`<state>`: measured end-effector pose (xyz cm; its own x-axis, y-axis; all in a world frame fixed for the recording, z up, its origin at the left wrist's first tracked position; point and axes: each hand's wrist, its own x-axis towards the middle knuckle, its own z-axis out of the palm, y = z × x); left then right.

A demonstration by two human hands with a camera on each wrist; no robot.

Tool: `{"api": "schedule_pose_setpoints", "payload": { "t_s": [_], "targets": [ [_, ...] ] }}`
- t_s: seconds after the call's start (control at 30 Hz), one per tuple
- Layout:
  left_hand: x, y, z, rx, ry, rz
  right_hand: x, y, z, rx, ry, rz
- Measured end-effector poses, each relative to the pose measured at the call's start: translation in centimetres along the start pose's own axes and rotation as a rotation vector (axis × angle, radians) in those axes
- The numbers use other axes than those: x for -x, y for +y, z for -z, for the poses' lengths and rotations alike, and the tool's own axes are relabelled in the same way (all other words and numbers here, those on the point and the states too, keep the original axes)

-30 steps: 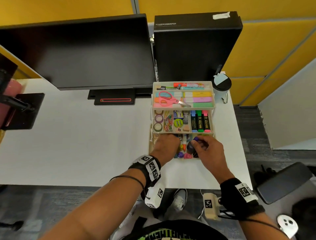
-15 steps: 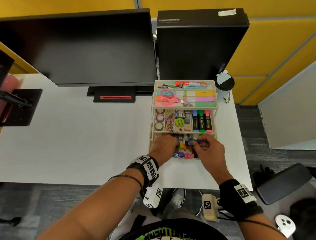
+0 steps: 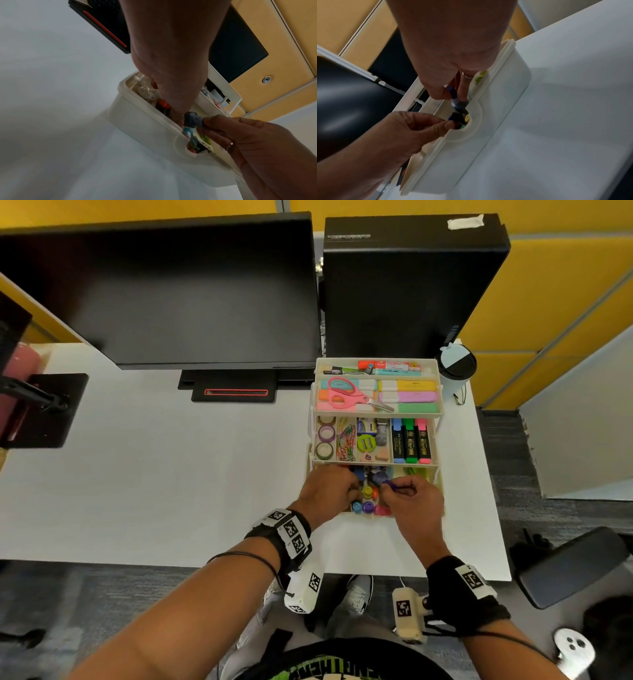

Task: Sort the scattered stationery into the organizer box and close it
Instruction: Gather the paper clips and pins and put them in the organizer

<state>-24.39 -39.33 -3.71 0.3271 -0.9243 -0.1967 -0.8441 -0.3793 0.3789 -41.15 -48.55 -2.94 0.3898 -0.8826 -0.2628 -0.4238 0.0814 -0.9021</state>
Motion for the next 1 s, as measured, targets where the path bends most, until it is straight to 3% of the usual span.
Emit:
{"api": "schedule_pose_setpoints", "payload": {
  "t_s": [0.23,0.37,0.53,0.63,0.8,1.0],
  "targets": [
    [1.4,-0.4,0.4,-0.027,0.04,-0.018,1.2,0.1,-1.4,-0.013,-0.001,0.067],
    [2.0,-0.5,0.7,0.025,0.048,0.021,1.3,-0.3,-0.5,-0.113,0.014,0.013],
    [1.9,0.4,1.2,0.15,0.137,-0.031,0.2,-0.2,1.9,-0.105,-0.159,0.0],
    [1.5,1.1,1.3,0.081,0.076,-0.065,-1.2,0.2,2.1,-0.048,-0.253,-0.044],
    [0.9,1.5,1.3,-0.019,0.027,-0.088,-2.9,0.6,1.8,-0.035,-0.312,-0.138],
    [0.7,2.0,1.5,0.052,0.081,-0.134,-3.2,-0.2,2.6,-0.24,-0.301,-0.182]
  ]
}}
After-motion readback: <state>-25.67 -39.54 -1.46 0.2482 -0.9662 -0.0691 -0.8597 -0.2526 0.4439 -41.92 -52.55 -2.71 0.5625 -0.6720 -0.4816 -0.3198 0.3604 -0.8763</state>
